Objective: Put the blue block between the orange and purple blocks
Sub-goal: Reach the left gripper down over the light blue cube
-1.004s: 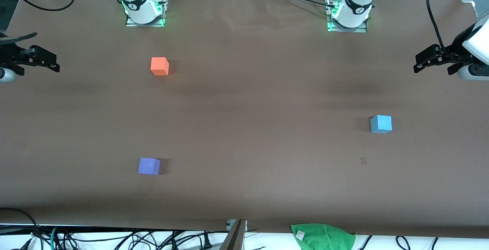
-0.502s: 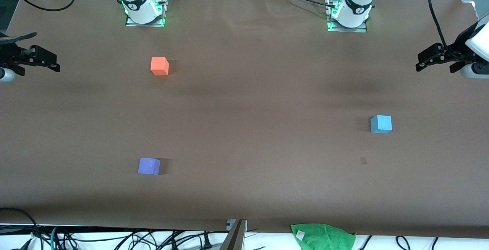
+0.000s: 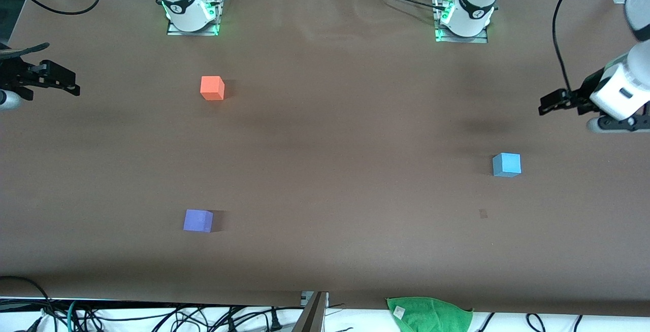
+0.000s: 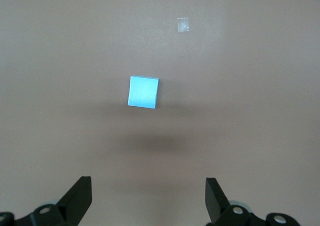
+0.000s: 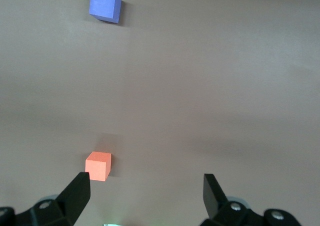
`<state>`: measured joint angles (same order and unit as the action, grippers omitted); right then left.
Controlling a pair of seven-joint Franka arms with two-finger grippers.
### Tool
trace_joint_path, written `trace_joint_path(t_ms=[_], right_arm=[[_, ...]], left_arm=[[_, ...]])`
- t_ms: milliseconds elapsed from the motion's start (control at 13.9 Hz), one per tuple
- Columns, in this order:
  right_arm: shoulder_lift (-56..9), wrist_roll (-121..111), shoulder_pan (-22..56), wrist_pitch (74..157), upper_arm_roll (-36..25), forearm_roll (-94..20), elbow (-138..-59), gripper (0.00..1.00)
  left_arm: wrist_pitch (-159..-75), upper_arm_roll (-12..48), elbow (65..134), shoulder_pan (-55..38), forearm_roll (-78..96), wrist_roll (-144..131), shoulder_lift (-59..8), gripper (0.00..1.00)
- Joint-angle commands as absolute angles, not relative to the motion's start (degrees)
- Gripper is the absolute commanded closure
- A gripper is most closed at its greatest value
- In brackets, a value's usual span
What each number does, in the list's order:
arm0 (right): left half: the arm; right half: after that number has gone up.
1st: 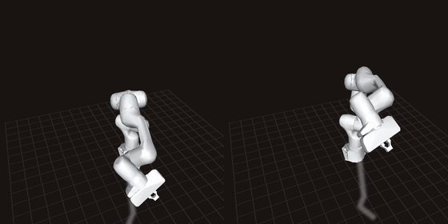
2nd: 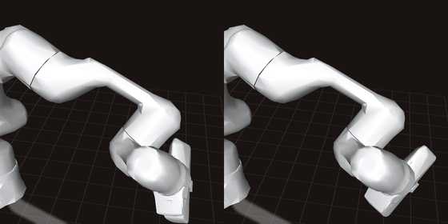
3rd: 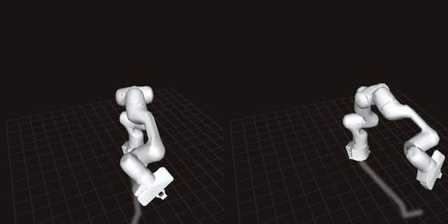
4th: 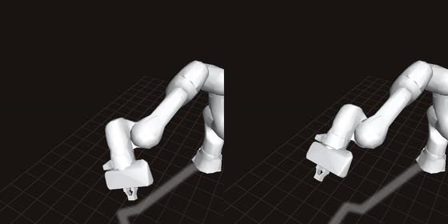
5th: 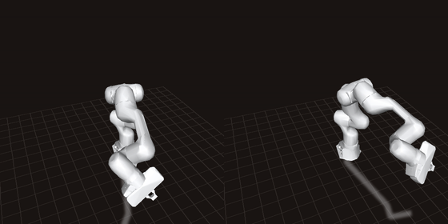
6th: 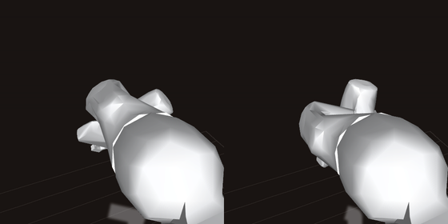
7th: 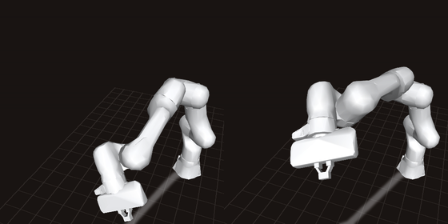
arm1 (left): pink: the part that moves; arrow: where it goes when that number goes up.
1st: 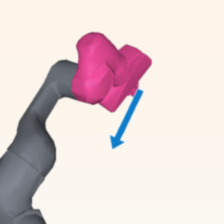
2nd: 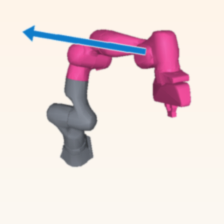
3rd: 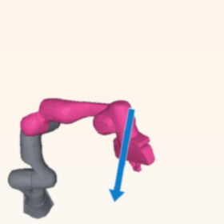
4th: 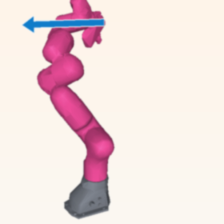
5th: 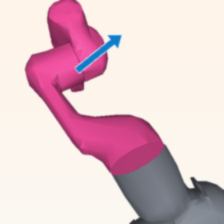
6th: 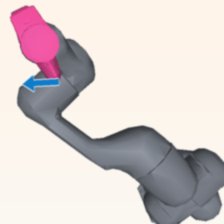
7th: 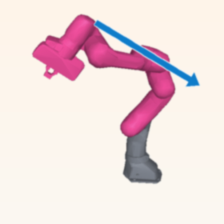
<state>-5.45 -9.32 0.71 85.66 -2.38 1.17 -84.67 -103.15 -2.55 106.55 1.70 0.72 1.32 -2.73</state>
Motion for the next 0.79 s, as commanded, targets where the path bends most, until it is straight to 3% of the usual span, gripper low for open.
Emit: trace_joint_path(t_ms=[0, 430, 717], right_arm=[[-5.19, -10.20, 0.18, 86.04, -2.20, 0.35, -84.90, 0.00], [-5.19, -10.20, 0.18, 85.96, -2.20, 0.26, -84.90, 0.00], [-5.19, -10.20, 0.18, 86.04, -2.20, 0.26, -84.90, 0.00]], left_arm=[[-108.78, -2.55, 106.96, 2.37, -0.53, 6.21, -7.63, 0.00], [-118.47, -2.64, 107.22, 3.43, -0.53, 15.47, -19.32, 0.00], [-133.40, -2.55, 112.22, 4.48, -0.53, 15.73, -23.90, 0.00]])
